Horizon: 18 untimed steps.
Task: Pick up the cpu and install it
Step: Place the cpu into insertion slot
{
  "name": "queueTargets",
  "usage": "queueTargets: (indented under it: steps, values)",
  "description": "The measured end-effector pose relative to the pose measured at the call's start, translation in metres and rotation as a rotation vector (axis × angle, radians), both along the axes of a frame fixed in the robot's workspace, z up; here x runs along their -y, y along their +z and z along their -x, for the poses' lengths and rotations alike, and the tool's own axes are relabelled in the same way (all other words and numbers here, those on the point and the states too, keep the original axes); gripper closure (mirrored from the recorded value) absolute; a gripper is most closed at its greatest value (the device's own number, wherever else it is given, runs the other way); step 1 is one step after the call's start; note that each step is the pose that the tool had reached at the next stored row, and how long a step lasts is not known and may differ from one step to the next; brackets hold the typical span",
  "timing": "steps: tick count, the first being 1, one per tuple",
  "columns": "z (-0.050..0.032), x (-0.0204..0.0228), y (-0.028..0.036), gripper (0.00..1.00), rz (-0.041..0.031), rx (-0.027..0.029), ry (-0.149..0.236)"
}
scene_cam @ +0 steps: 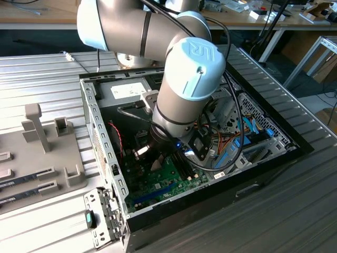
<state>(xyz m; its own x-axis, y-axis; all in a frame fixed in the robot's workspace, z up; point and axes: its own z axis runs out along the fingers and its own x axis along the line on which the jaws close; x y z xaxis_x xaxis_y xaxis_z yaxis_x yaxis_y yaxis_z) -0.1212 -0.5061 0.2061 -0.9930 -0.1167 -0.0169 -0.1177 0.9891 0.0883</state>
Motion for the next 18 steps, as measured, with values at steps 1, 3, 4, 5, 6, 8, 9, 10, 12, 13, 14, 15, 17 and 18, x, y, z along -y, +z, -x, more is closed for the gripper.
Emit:
queueTargets:
  steps: [1, 3, 4, 5, 6, 8, 9, 10, 12, 13, 14, 15, 17, 18]
  values:
    - [0.0, 0.0, 0.0001, 0.59, -0.0004, 0.0, 0.0]
    - [-0.0003, 0.0, 0.0002, 0.59, -0.0013, -0.0001, 0.0]
    - [-0.0004, 0.0, 0.0002, 0.59, -0.0019, 0.0, 0.0]
    - [-0.0008, 0.0001, 0.0008, 0.59, -0.0022, -0.0003, 0.0]
    - [-0.0016, 0.0, 0.0012, 0.59, -0.003, -0.0005, 0.0]
    - [-0.0057, 0.0, 0.0014, 0.59, -0.0067, -0.0026, 0.0]
    - [-0.0087, 0.0, 0.0015, 0.59, -0.009, -0.0046, 0.0]
    - [-0.0105, 0.0001, 0.0018, 0.59, -0.0104, -0.0057, 0.0]
    - [-0.0129, 0.0001, 0.0032, 0.59, -0.0125, -0.0064, 0.0]
    - [-0.0141, 0.0, 0.0046, 0.59, -0.014, -0.0066, 0.0]
    - [-0.0153, 0.0, 0.0063, 0.59, -0.0153, -0.0068, 0.0]
    - [-0.0161, -0.0001, 0.0076, 0.59, -0.0155, -0.007, 0.0]
    - [-0.018, -0.0005, 0.0098, 0.6, -0.0157, -0.0074, 0.0]
    - [-0.0191, -0.0007, 0.0103, 0.6, -0.0157, -0.008, 0.0]
